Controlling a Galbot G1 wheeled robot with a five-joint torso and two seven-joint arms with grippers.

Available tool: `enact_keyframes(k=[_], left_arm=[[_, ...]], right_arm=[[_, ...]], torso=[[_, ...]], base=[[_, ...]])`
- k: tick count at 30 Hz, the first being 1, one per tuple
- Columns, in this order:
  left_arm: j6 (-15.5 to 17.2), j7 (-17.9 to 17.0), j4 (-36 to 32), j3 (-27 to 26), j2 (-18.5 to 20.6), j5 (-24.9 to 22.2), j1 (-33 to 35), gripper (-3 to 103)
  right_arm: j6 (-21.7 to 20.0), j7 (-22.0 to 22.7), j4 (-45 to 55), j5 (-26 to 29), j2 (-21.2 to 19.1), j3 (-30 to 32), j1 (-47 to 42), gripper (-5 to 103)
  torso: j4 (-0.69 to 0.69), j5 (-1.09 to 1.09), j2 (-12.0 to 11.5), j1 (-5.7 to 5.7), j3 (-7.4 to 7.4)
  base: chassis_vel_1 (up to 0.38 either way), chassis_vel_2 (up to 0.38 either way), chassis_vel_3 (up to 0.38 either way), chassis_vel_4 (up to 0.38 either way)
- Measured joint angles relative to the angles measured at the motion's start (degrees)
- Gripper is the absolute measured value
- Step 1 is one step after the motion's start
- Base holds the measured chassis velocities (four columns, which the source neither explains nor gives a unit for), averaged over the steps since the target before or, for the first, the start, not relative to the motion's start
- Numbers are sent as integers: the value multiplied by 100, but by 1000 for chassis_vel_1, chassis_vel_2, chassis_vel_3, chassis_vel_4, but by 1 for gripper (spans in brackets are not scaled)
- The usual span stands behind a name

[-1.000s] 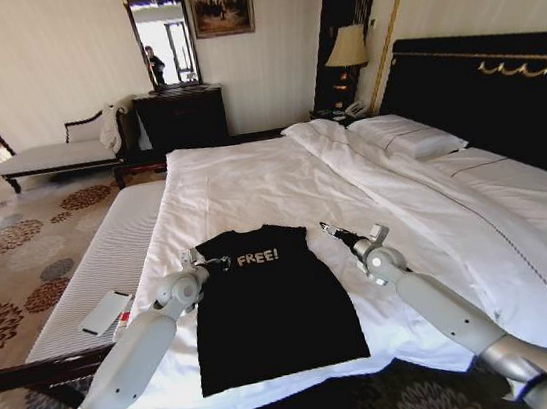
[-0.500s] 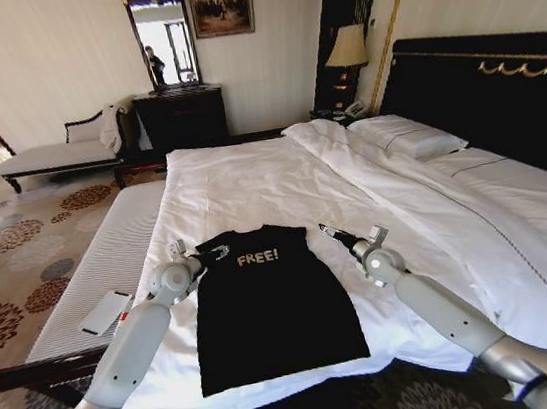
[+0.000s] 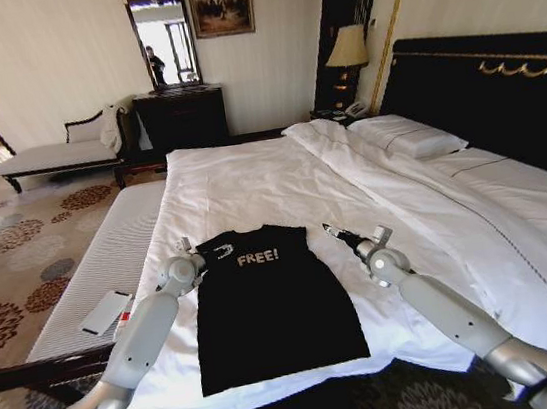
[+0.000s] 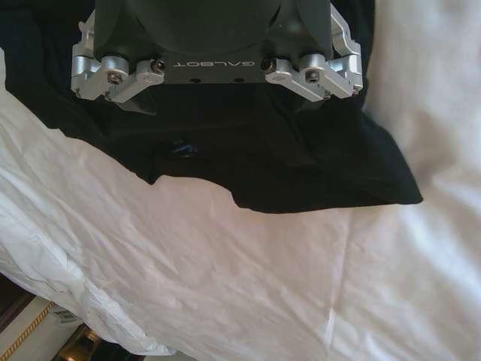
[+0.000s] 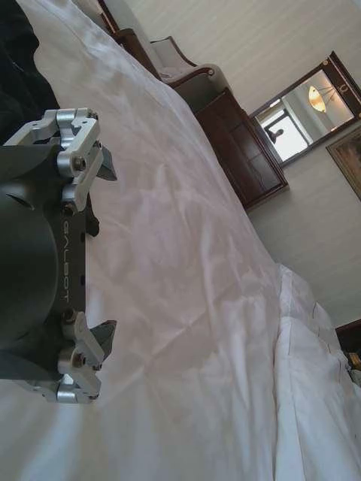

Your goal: Fold the clothes on the bed.

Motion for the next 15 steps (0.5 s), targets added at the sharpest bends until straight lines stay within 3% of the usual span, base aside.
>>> enact_keyframes(k=[9,15], left_arm=[[-5,-11,153,546,-494,-6,-679,100],[-9,-28,0,496,-446,-13,-645,100]], right_arm=[[2,-3,-34,-8,6,-13,17,100],[2,-23,-61,-17,2,2,17,100]], torso=[[-4,1,0,0,0],[-2,0,0,0,0]], base=[[0,0,0,0],[0,0,0,0]])
